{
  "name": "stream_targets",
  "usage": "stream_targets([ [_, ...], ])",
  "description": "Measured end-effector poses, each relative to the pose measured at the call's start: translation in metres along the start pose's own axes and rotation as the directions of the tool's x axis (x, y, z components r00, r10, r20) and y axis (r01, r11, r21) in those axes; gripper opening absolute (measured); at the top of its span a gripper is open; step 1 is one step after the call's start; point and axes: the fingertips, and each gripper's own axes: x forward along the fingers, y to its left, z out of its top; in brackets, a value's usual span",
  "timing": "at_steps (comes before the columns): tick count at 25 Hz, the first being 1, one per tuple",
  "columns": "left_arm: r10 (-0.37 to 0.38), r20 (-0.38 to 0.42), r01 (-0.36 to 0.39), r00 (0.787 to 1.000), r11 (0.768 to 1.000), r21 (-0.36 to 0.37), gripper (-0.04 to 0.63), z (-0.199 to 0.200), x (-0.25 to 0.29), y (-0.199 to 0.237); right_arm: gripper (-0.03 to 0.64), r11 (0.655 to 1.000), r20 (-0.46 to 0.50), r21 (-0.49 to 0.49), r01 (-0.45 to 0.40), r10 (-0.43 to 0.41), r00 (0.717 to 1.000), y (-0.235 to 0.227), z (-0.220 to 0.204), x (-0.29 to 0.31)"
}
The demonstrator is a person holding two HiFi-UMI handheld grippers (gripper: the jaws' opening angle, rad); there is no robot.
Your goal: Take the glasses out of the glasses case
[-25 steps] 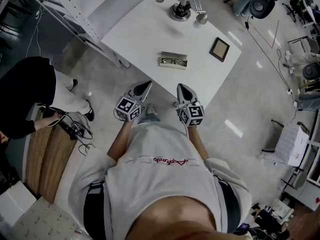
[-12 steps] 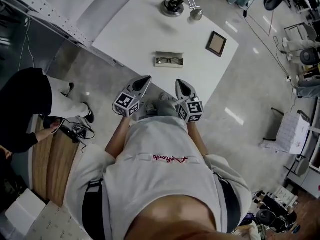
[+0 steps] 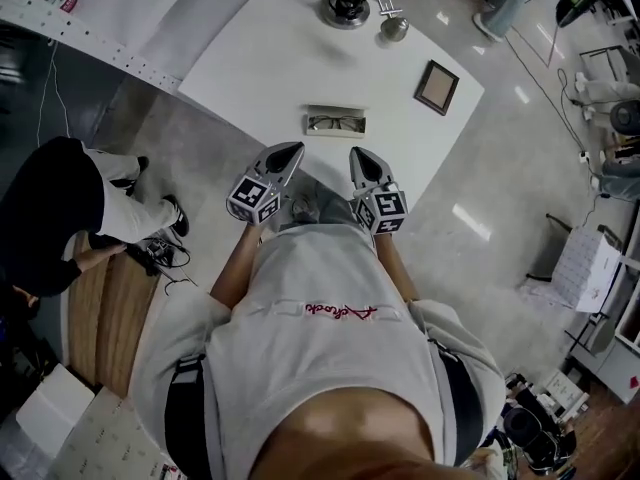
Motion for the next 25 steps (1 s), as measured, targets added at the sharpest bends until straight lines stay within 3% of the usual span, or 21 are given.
stream_targets([
  [25,0.048,-0.132,-0.066,0.990,0.988,-0.138,-0.008,-0.048,0.024,0.020,0.018,0.992,-0.194,0.110,-0.055,0.075,0.978,-0.020,-0.061,0.032],
])
